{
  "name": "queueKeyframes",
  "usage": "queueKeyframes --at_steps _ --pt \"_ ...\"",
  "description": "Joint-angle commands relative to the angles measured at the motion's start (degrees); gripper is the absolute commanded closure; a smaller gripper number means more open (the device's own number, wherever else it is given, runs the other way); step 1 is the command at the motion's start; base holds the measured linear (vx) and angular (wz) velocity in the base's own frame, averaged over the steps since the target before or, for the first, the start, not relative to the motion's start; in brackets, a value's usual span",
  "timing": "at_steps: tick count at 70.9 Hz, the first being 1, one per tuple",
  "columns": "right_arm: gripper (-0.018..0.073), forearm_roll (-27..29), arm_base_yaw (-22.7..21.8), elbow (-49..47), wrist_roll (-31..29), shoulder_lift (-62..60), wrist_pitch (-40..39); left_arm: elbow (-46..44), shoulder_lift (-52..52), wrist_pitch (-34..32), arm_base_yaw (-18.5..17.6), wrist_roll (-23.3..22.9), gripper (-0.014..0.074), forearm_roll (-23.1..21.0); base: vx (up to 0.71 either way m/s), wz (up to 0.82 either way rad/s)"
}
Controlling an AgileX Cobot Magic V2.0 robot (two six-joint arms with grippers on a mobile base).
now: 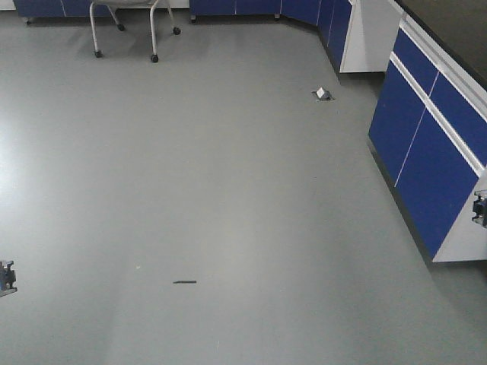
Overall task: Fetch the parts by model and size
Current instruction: 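Drive the base to the bench with the red tray, holding both buttons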
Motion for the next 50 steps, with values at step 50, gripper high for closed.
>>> queueKeyframes --at_steps 50 --pt "0.0569 -0.1 -0.2 -1.7 -0.2 0.5 -4.7 -1.5 0.5 -4.2 -0.2 -0.5 0.0603 0.4 0.74 0.02"
